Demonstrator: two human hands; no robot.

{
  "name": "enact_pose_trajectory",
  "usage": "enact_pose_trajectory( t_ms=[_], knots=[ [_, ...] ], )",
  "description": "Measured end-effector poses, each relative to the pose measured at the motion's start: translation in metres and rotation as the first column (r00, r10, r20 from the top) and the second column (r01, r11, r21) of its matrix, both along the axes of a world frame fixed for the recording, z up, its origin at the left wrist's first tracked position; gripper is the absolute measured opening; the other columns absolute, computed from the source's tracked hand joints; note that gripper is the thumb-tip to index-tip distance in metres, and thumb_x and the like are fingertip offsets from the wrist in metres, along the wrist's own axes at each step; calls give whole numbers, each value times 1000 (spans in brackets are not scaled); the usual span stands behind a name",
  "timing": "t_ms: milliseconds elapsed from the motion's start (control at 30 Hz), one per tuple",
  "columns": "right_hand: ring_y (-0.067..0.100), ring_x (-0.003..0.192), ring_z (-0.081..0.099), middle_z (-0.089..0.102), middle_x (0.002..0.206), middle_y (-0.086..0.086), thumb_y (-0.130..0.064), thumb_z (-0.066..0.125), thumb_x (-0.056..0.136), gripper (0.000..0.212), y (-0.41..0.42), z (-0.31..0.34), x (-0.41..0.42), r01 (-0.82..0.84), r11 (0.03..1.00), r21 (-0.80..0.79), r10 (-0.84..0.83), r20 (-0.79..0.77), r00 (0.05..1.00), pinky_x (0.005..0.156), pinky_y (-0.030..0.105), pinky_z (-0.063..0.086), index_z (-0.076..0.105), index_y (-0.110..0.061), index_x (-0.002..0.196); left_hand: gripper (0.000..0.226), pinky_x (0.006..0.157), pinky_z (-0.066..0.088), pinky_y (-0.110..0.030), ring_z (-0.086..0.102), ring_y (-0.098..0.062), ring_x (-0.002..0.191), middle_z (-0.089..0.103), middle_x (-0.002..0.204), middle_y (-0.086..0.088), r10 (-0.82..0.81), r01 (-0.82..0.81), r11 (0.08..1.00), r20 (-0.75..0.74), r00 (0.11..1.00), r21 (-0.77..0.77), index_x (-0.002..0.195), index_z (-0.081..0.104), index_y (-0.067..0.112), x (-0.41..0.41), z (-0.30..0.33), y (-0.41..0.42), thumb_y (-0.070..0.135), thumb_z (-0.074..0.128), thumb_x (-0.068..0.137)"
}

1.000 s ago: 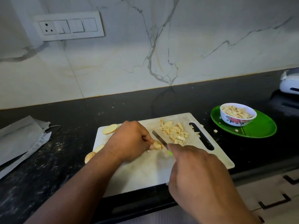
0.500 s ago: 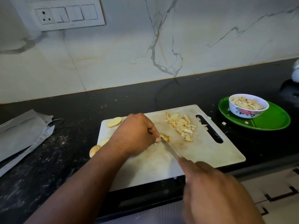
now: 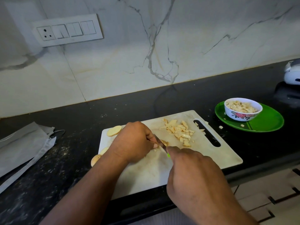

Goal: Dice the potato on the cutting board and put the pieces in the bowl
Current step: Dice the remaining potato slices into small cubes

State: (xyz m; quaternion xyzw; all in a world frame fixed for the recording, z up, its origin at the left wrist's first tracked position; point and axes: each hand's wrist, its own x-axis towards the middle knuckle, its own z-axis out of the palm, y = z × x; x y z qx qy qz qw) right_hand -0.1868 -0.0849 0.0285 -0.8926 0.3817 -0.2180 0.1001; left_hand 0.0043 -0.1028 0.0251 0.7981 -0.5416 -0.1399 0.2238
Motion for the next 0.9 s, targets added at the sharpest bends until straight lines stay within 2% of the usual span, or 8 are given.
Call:
enact_pose_trajectory(
  t_ms=[233,333,400,467,600,667,767,900],
  knots=[
    [13,93,61,54,103,-10,-30,47,89,53,5,-9,-12,-18,1000,-10,17,-88,996,77,26,51,34,-35,140,9,76,62,-25,70,-6,78,75,79,15,-17,17,1000,-15,1000,26,81,81,28,-1,-2,-2,25,81,89],
    [12,102,61,54,113,-10,-33,43,91,62,11,-13,-21,15,1000,-8,-16,-147,989,81,27,49,21,-36,149,5,76,61,-26,70,-8,77,74,80,13,-26,26,999,0,1000,22,84,82,27,-1,-3,-3,28,81,90],
    [9,89,66,61,103,-13,-33,49,83,61,11,-16,-27,33,999,3,-32,-217,976,68,25,50,40,-39,143,5,75,61,-26,69,-8,76,74,81,13,-37,37,999,0,999,15,85,82,27,-1,-3,-3,29,81,90],
    [7,75,67,65,89,-15,-35,52,70,59,15,-16,-33,79,997,15,-74,-198,977,59,21,51,57,-41,129,5,75,61,-26,69,-6,76,75,82,14,-61,61,998,-6,998,5,87,82,28,2,-3,-1,29,80,91],
    [9,75,67,66,87,-14,-35,50,72,55,19,-14,-33,105,994,-6,-105,-95,990,61,25,54,57,-43,126,9,78,63,-30,71,-3,74,77,81,17,-120,116,992,-76,990,-49,85,83,29,19,-2,6,25,79,92],
    [9,80,66,63,94,-13,-35,47,79,55,17,-16,-24,52,998,-37,-54,-51,997,67,25,53,47,-42,134,13,79,64,-32,74,-7,77,78,80,14,-54,28,988,-162,985,-155,82,83,29,24,-1,7,21,78,92],
    [11,99,61,56,110,-12,-35,40,90,55,24,-23,-9,-25,998,60,21,64,998,80,24,48,26,-41,142,14,73,65,-40,76,-25,76,78,76,3,44,-114,956,-253,966,-271,80,80,26,27,1,6,22,77,93],
    [10,98,60,57,106,-11,-33,42,90,47,14,-26,-17,25,997,79,-27,34,999,78,23,46,32,-41,136,12,75,66,-35,76,-16,75,77,77,9,57,-148,942,-291,955,-301,83,80,27,34,3,8,24,77,94]
  ],
)
